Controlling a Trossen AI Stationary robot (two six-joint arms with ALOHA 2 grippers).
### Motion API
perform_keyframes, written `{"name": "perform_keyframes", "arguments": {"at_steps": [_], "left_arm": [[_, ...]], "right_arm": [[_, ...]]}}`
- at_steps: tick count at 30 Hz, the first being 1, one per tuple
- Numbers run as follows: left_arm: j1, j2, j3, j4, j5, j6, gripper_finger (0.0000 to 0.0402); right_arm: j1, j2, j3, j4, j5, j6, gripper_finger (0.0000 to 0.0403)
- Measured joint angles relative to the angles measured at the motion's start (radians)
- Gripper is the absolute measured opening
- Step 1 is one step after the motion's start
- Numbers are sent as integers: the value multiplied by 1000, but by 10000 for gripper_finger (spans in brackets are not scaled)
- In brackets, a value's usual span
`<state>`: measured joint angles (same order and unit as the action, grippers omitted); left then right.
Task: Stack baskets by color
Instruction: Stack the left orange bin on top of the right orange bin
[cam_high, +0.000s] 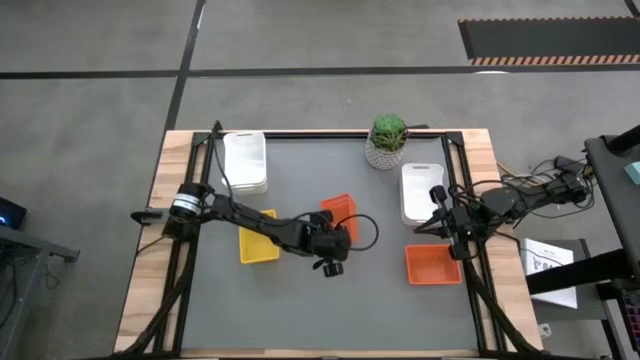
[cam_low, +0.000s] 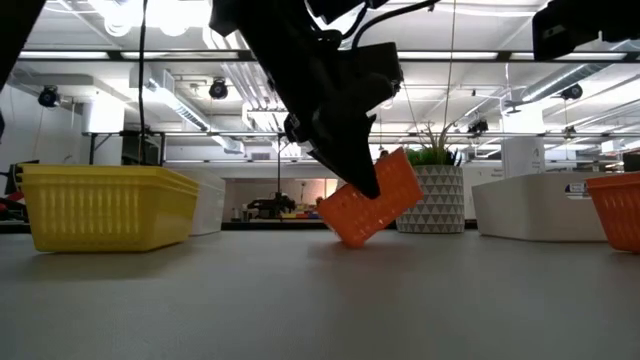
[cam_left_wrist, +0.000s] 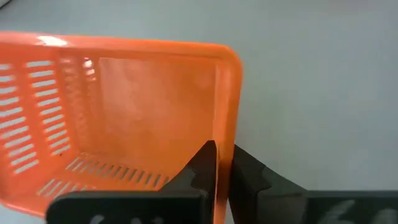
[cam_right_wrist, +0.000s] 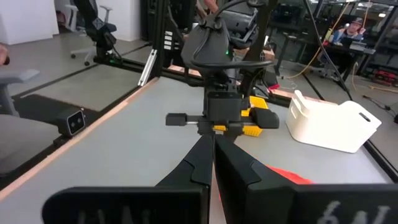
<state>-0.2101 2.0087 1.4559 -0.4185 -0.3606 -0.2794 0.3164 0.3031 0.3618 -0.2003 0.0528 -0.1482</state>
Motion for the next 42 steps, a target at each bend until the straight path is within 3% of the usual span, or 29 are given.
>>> {"name": "perform_keyframes", "arguments": {"at_steps": [12, 27, 32, 37, 42], "left_arm": [[14, 0, 2, 23, 0, 61, 87], [-1, -71, -2, 7, -5, 155, 92], [-29, -114, -9, -17, -7, 199, 92], [-94, -203, -94, -8, -74, 217, 91], [-147, -328, -220, 65, -200, 217, 90]], "right_arm": [[0, -1, -4, 9, 0, 0, 9], [0, 35, -8, 76, 7, -1, 9], [0, 102, -13, 129, 85, 20, 9], [-1, 201, -13, 192, 134, 69, 19], [-1, 313, 2, 267, 167, 70, 67]]}}
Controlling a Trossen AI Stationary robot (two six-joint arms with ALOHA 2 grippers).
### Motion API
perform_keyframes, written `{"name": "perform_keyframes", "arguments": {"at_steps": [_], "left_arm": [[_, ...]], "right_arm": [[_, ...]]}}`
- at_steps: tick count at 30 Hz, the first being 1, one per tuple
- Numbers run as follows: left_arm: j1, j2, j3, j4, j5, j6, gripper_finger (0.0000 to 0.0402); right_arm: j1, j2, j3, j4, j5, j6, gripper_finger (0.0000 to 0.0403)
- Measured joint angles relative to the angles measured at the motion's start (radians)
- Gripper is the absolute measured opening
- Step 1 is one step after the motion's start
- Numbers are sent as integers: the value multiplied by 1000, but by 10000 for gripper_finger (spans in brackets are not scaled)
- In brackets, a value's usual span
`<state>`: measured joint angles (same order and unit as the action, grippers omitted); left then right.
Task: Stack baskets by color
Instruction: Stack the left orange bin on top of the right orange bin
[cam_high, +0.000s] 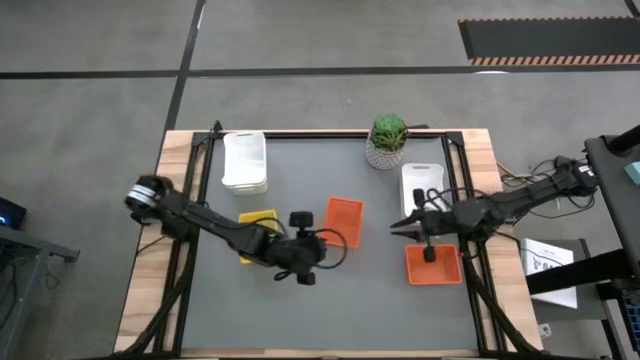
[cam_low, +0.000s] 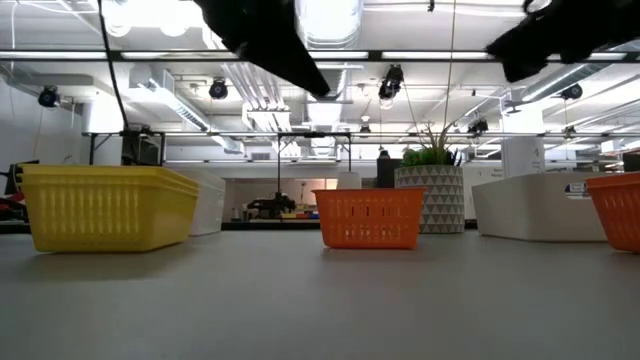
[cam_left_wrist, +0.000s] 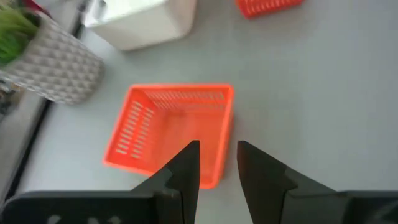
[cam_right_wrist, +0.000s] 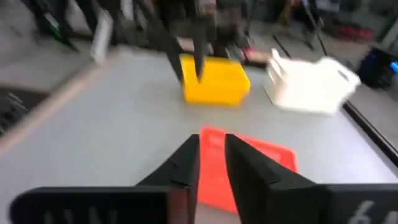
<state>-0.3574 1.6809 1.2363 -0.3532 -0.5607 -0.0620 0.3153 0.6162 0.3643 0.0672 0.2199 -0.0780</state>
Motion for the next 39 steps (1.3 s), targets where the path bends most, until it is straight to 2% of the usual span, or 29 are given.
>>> {"name": "perform_keyframes", "arguments": {"at_steps": [3, 6, 9, 14, 19, 21, 25, 32, 39], "left_arm": [[-6, -71, -78, 72, -30, 22, 90], [-6, -142, -153, 160, -45, 75, 90], [-6, -207, -233, 259, -46, 179, 90], [1, -327, -341, 394, -71, 278, 90], [2, -413, -434, 466, -77, 231, 90], [1, -435, -461, 494, -74, 225, 90], [-2, -455, -495, 511, -74, 225, 90], [-3, -458, -503, 511, -74, 225, 90], [-3, -458, -505, 510, -74, 225, 90]], "right_arm": [[0, 76, 39, -19, 69, 2, 100], [-9, 147, 118, -51, 87, 36, 125], [-27, 231, 208, -197, 83, 89, 141], [-63, 369, 361, -366, 40, 94, 152], [-142, 511, 496, -571, -119, 74, 157], [-177, 559, 549, -659, -151, 30, 158], [-234, 669, 627, -783, -150, -114, 160], [-277, 847, 720, -802, -151, -400, 148], [-277, 997, 869, -887, -150, -548, 139]]}}
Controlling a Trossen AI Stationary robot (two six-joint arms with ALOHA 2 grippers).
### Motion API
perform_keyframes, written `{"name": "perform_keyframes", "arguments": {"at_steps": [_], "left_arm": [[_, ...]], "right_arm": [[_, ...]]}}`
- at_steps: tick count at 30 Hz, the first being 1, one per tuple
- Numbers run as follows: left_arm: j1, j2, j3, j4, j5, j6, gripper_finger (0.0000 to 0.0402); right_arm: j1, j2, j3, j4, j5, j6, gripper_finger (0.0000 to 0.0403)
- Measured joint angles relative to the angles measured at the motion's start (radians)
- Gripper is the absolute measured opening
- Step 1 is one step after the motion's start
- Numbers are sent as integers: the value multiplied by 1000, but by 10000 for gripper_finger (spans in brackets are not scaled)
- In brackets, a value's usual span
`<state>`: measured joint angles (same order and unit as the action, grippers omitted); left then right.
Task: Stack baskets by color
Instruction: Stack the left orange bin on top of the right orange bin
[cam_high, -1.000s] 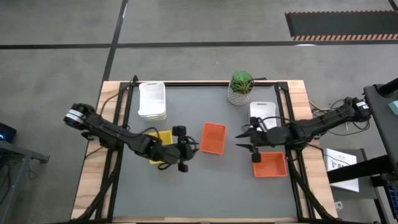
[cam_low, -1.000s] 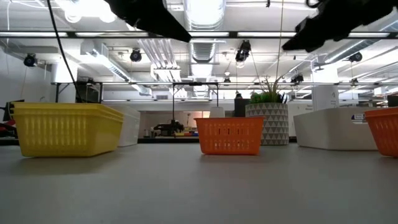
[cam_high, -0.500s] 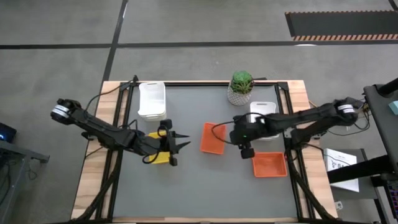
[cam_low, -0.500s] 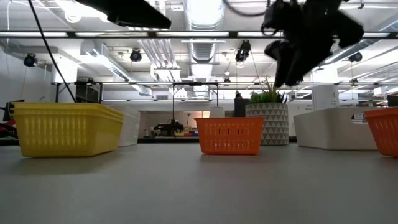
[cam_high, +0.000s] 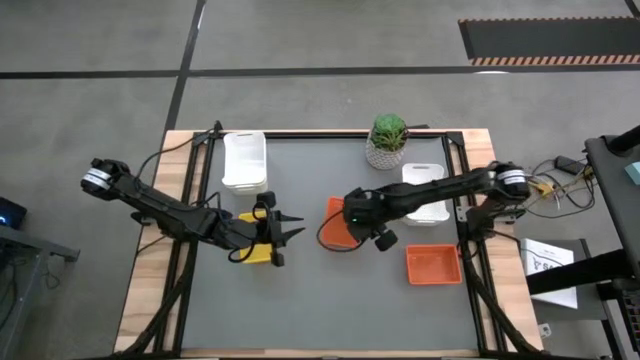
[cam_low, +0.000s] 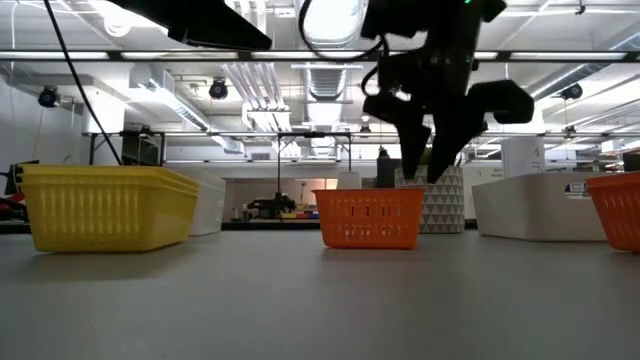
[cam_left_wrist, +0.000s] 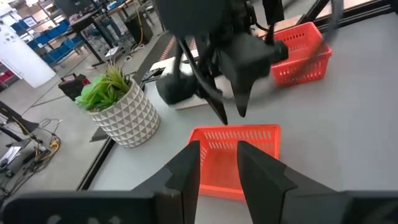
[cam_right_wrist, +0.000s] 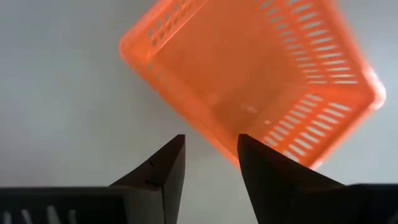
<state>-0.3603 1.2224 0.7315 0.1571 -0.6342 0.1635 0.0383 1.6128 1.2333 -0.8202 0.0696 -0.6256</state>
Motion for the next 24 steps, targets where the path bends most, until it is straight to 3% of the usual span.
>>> {"name": "perform_keyframes", "arguments": {"at_steps": [10, 19, 24], "left_arm": [[0, 1, 0, 46, -4, 55, 90], [0, 2, -1, 45, -5, 57, 90], [-1, 2, -1, 44, -5, 56, 90]], "right_arm": [[-9, 179, 147, -166, 9, -72, 134], [-13, 226, 202, -170, 12, -91, 101], [-13, 207, 222, -167, 63, -45, 103]]}}
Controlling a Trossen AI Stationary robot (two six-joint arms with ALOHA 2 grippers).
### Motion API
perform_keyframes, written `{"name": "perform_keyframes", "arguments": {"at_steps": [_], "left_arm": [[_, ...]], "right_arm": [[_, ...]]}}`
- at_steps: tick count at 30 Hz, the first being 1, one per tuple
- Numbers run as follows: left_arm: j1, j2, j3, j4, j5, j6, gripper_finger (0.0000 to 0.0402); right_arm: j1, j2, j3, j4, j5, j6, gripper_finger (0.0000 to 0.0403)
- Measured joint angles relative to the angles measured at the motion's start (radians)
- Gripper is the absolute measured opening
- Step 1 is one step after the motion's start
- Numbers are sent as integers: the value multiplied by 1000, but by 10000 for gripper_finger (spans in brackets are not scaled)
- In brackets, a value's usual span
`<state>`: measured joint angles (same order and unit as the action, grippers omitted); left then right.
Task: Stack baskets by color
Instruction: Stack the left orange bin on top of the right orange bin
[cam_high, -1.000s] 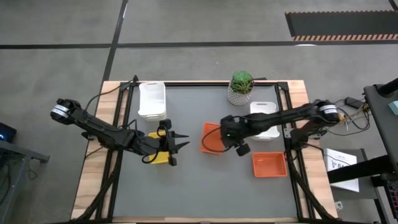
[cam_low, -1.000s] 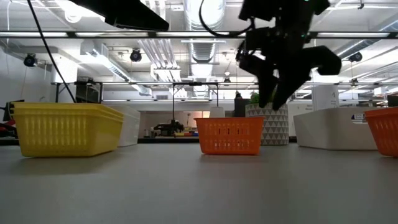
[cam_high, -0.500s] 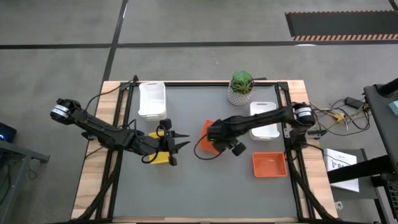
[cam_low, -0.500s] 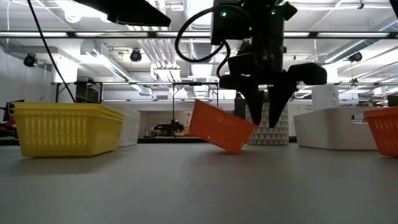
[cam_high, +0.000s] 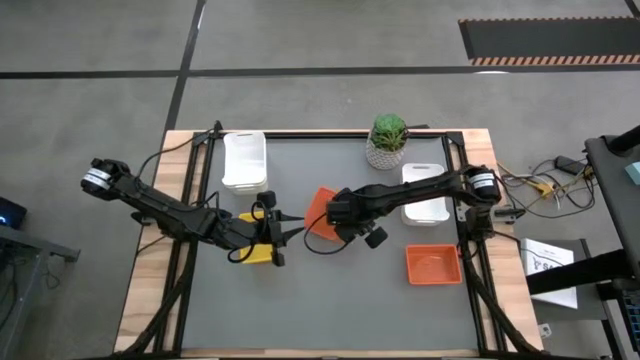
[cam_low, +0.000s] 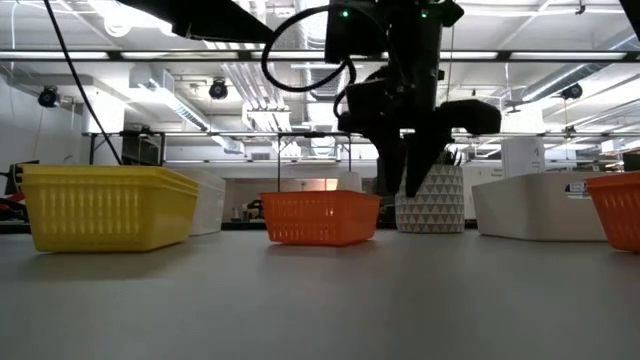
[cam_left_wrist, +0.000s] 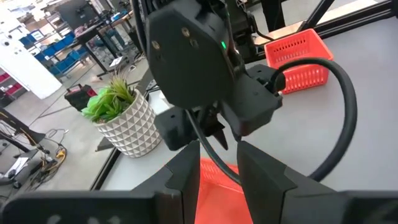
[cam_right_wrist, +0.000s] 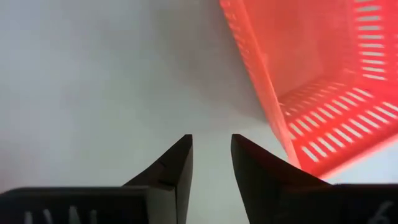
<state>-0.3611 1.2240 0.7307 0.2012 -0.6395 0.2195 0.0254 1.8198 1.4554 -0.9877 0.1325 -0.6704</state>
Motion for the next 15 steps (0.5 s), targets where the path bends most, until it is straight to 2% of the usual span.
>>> {"name": "perform_keyframes", "arguments": {"at_steps": [8, 15], "left_arm": [[0, 0, 1, 1, -1, -2, 90], [0, 0, 0, 0, -1, -3, 90]], "right_arm": [[0, -11, 38, 15, 70, 17, 144], [-6, -2, 19, 130, 31, -1, 176]]}}
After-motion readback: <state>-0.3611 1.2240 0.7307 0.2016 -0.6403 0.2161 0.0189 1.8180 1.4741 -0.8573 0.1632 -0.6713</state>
